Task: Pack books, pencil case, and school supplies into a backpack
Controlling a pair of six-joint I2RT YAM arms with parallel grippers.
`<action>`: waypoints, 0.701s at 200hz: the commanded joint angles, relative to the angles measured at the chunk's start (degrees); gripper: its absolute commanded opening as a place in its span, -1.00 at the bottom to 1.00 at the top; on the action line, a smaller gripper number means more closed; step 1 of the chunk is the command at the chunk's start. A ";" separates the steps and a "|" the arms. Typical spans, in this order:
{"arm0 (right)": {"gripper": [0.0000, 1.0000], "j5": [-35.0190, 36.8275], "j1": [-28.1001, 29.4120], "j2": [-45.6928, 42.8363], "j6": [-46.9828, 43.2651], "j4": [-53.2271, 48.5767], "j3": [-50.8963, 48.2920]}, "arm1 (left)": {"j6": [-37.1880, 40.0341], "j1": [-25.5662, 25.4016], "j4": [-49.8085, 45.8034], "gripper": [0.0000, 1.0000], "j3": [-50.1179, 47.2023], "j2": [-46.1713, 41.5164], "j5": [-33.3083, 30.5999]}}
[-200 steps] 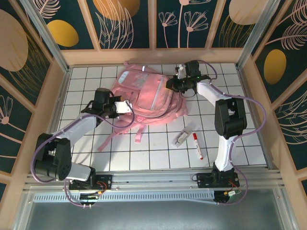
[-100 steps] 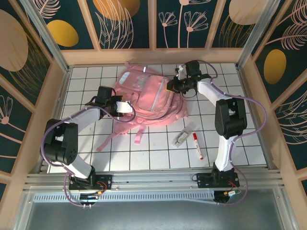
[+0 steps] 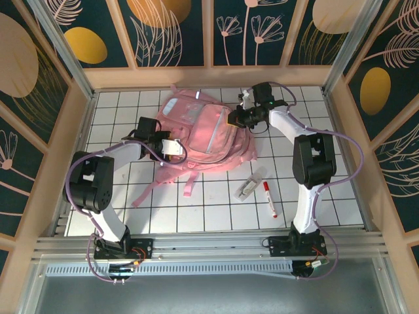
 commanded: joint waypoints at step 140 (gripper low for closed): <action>0.25 22.09 -1.90 2.57 7.56 1.51 9.88 | -51.24 -5.82 -13.10 -1.00 -3.37 -17.20 9.38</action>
